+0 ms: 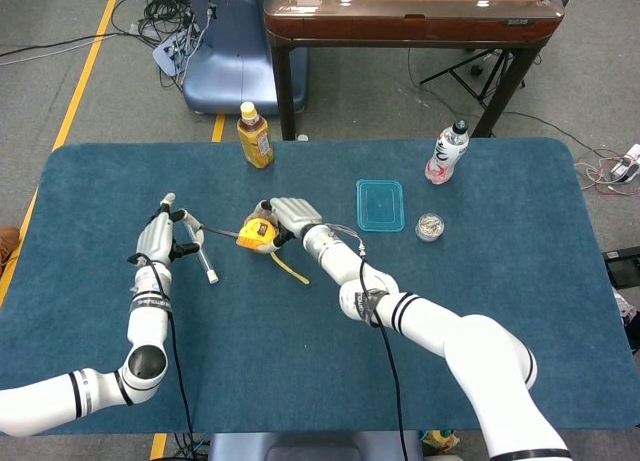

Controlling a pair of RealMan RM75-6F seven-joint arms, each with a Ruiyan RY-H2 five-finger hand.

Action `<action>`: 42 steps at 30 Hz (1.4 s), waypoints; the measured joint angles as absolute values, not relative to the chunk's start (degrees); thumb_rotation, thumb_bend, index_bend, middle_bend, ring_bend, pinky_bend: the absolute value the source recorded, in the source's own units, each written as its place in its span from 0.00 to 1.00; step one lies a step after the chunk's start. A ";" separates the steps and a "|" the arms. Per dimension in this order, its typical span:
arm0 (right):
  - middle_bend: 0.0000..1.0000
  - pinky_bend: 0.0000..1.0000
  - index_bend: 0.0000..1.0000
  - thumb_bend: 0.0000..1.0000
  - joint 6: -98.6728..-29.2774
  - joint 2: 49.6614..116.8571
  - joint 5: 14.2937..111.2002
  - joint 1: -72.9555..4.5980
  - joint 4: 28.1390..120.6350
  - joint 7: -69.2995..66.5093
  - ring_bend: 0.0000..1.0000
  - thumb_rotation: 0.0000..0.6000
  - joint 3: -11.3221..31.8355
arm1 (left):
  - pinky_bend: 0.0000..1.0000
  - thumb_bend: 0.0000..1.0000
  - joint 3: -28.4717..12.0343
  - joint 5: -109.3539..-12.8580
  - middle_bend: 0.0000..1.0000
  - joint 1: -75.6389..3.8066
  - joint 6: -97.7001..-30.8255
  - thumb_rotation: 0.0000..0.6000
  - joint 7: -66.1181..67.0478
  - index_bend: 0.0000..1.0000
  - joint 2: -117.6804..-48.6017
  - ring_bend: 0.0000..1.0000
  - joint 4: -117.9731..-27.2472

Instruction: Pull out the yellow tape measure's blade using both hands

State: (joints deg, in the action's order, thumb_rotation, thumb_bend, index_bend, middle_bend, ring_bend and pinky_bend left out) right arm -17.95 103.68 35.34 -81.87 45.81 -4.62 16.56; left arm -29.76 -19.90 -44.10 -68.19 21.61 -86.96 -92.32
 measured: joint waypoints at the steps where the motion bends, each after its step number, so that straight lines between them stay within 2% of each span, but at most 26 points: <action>1: 0.64 0.42 0.66 0.61 -18.40 103.34 35.46 -81.56 46.37 -4.54 0.54 1.00 16.42 | 0.00 0.52 -29.58 -20.44 0.01 -43.94 -68.31 1.00 21.36 0.54 -86.90 0.00 -92.36; 13: 0.64 0.42 0.66 0.61 -26.03 96.21 37.30 -75.88 58.38 -1.63 0.54 1.00 13.64 | 0.00 0.52 -25.91 -28.73 0.01 -40.48 -69.07 1.00 16.67 0.52 -86.04 0.00 -92.56; 29: 0.64 0.42 0.67 0.61 -37.74 83.44 40.85 -64.82 77.50 3.56 0.54 1.00 8.53 | 0.00 0.51 -23.96 -34.99 0.01 -34.82 -67.39 1.00 9.12 0.50 -81.43 0.00 -94.80; 42: 0.64 0.42 0.67 0.61 -44.85 75.05 46.68 -54.45 88.34 3.34 0.54 1.00 5.36 | 0.00 0.51 -21.70 -40.05 0.01 -29.33 -66.30 1.00 1.75 0.49 -78.36 0.00 -96.27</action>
